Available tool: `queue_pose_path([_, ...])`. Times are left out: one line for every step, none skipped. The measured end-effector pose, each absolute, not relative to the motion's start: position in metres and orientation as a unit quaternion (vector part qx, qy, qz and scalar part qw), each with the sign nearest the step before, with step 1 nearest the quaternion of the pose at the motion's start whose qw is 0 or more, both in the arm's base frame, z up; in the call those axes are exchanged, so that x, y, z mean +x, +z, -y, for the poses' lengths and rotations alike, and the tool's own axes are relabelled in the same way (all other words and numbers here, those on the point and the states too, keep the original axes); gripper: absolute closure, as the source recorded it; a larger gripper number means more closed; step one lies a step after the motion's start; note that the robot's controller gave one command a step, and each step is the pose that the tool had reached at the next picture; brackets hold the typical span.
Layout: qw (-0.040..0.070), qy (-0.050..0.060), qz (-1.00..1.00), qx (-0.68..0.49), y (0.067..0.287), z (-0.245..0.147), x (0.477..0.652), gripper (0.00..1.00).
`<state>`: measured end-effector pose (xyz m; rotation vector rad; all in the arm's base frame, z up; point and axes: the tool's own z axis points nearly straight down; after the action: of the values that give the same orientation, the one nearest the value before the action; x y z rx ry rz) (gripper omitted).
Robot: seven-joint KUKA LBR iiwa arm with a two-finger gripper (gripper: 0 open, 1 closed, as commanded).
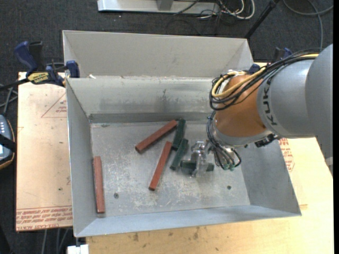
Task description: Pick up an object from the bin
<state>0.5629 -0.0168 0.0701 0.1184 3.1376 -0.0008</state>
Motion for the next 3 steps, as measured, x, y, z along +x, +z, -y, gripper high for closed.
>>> queue_pose_path([0.003,0.000,-1.000,0.017,0.2248,0.0222,0.5693,1.00])
queue_pose_path([0.002,0.000,-1.000,0.017,0.2238,0.0219,0.5686,0.00])
queue_pose_path([0.002,0.000,-1.000,0.017,0.2238,0.0219,0.5686,0.00])
